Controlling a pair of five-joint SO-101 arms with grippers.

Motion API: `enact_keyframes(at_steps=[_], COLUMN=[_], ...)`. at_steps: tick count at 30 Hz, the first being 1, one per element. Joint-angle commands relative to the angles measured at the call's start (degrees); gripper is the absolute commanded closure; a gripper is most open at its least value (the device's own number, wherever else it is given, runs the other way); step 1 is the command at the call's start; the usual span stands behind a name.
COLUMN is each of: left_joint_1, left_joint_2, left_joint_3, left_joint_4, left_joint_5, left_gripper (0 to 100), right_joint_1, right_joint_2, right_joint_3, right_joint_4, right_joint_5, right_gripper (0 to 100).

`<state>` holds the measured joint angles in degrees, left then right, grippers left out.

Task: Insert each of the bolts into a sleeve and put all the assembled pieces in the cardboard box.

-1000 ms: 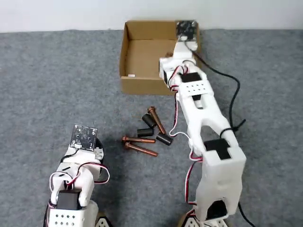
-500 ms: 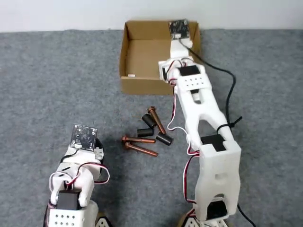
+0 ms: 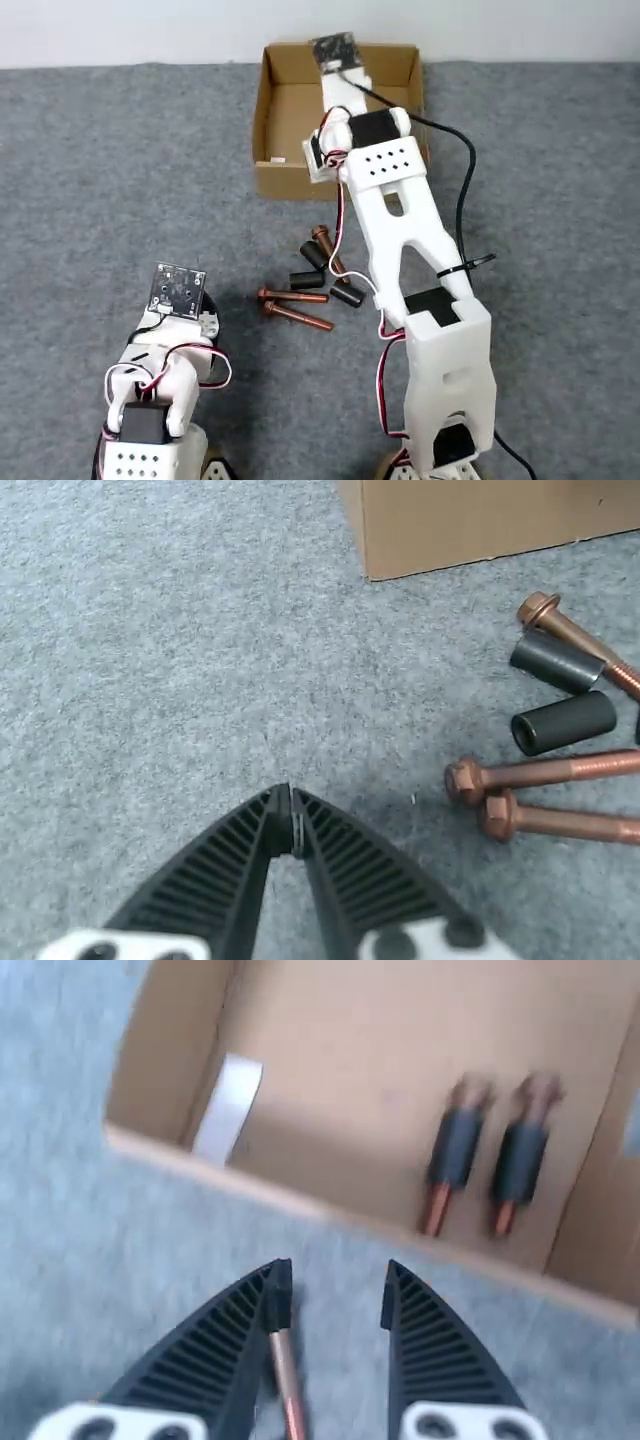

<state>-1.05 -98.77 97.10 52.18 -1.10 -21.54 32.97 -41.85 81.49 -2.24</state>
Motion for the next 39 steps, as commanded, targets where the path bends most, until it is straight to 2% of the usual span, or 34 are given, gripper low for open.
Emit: enact_keyframes(at_steps=[1,8,12,21,34,39], left_joint_1=[-0.3,-0.3,-0.3,-0.3,-0.3,-0.3], left_joint_2=[-0.2,-0.2,-0.2,-0.1,-0.1,-0.1], left_joint_3=[-0.3,-0.3,-0.3,-0.3,-0.3,-0.3], left_joint_4=[-1.2,-1.2,-1.2,-1.2,-1.3,-1.3], left_joint_5=[0.3,0.3,0.3,0.3,0.3,0.3], left_gripper=[100,100,100,100,100,100], right_joint_1=[-1.2,-1.4,-1.9,-4.7,-6.8,-6.8], right_joint_2=[-1.1,-0.7,-0.7,-3.4,-5.1,-5.1], right_joint_3=[-2.8,-2.7,-2.2,8.9,23.5,28.8], right_joint_4=[6.4,15.0,21.6,21.5,19.5,11.6], right_joint_5=[0.5,0.7,5.8,16.6,18.0,19.7], right_gripper=[85.9,85.9,85.9,85.9,85.8,85.8])
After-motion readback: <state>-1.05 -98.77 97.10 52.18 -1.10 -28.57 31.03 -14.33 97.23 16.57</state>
